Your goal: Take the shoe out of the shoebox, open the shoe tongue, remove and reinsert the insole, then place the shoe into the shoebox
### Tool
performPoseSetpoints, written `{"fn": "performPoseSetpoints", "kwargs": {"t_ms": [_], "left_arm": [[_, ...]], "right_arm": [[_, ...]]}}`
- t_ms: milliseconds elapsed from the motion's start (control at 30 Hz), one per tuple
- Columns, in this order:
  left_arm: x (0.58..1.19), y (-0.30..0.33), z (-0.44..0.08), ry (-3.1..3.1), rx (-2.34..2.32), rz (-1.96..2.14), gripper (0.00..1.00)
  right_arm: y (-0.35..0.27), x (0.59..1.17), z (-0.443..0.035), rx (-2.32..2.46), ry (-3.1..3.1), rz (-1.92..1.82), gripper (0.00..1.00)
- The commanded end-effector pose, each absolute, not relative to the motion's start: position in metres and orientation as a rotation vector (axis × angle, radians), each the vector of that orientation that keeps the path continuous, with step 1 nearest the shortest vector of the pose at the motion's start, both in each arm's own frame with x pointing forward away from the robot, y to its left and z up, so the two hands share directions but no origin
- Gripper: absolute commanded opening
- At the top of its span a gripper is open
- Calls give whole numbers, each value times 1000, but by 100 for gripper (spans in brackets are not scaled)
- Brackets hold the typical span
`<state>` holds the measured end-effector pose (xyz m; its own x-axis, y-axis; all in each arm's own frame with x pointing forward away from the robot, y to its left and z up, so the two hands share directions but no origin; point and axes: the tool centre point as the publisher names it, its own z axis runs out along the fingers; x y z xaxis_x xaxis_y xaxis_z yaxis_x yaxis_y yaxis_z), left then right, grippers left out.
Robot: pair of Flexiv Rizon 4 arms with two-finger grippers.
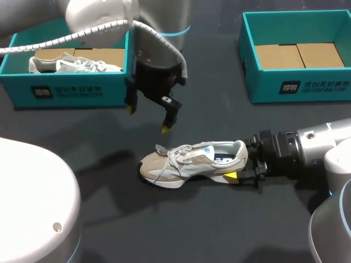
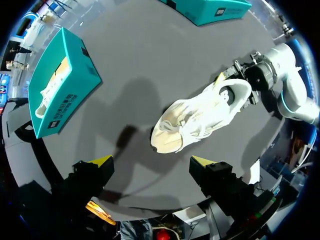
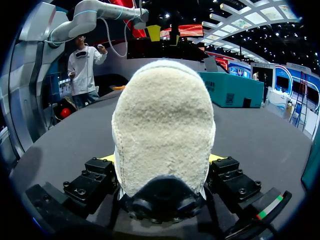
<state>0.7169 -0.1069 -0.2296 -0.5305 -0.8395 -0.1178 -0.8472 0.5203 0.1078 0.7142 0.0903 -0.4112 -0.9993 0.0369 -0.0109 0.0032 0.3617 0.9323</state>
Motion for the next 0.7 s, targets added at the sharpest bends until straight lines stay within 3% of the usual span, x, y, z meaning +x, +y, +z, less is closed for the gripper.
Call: {"fn": "performPoseSetpoints", "kwargs": {"t_ms": [33, 700], "left_arm": [[716, -109, -232, 2666, -1566, 245, 100], [697, -170, -254, 2380, -1942, 362, 100]], "right_arm": [[89, 716, -413, 39, 2572, 1752, 0], [89, 716, -413, 39, 2572, 1752, 0]]}}
